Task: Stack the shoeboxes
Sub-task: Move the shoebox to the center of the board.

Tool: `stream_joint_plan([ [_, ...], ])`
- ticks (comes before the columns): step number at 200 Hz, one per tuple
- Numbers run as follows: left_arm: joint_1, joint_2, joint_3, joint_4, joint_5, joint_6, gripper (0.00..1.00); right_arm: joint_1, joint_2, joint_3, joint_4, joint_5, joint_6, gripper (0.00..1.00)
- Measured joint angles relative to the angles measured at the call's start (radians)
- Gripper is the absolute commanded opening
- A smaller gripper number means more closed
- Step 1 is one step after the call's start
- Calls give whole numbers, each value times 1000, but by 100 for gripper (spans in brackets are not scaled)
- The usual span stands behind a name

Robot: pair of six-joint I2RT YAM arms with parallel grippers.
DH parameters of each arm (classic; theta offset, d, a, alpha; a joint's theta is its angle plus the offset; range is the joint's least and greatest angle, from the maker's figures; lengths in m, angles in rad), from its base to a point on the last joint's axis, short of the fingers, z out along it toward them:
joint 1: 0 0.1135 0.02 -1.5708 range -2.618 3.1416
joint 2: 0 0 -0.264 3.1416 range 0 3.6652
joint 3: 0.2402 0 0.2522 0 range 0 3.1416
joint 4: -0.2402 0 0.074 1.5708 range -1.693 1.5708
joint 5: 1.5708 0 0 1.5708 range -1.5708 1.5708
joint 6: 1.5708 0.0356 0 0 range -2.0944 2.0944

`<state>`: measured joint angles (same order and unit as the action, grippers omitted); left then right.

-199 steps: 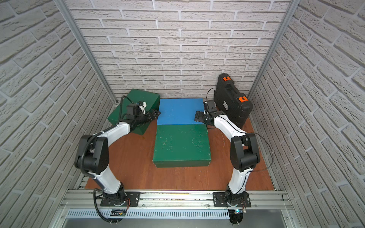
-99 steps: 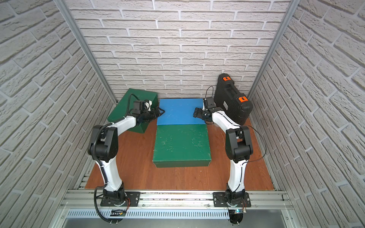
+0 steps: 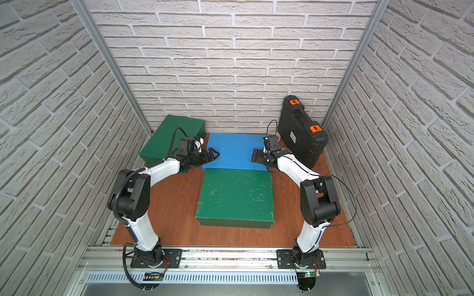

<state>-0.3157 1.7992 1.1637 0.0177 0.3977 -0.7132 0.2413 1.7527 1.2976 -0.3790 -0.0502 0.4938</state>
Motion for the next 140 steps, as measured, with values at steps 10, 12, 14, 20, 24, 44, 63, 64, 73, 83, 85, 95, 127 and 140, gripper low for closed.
stream_joint_plan([
  [10, -6, -26, -34, 10, -4, -4, 98, 3, -13, -12, -5, 5, 0, 92],
  [12, -7, -31, -40, 11, -5, -5, 98, 3, -15, -13, -6, 6, 0, 93],
  [14, -8, -37, -47, 12, -5, -5, 98, 4, -17, -14, -8, 7, 0, 93],
  [20, -11, -52, -64, 13, -8, -6, 98, 5, -20, -15, -14, 9, 0, 93],
  [24, -13, -59, -72, 13, -9, -6, 98, 7, -21, -15, -18, 11, 0, 94],
  [44, -20, -95, -98, 2, -25, -4, 98, 14, -28, -15, -31, 24, -1, 96],
  [63, -22, -133, -109, -14, -46, 5, 98, 20, -55, -15, -63, 34, -1, 97],
  [64, -22, -137, -111, -16, -48, 6, 98, 20, -56, -15, -65, 34, 0, 97],
  [73, -22, -169, -119, -26, -60, 11, 98, 23, -85, -15, -87, 39, 0, 97],
  [83, -23, -215, -131, -42, -77, 21, 98, 24, -124, -15, -106, 49, 2, 100],
  [85, -24, -226, -133, -47, -80, 22, 98, 24, -134, -15, -112, 50, 4, 100],
  [95, -26, -283, -145, -67, -98, 30, 98, 24, -186, -16, -129, 58, 7, 100],
  [127, -43, -547, -247, -125, -169, 45, 98, 24, -439, -109, -150, 96, 28, 100],
  [140, -55, -670, -307, -148, -192, 43, 98, 25, -554, -180, -164, 111, 45, 100],
])
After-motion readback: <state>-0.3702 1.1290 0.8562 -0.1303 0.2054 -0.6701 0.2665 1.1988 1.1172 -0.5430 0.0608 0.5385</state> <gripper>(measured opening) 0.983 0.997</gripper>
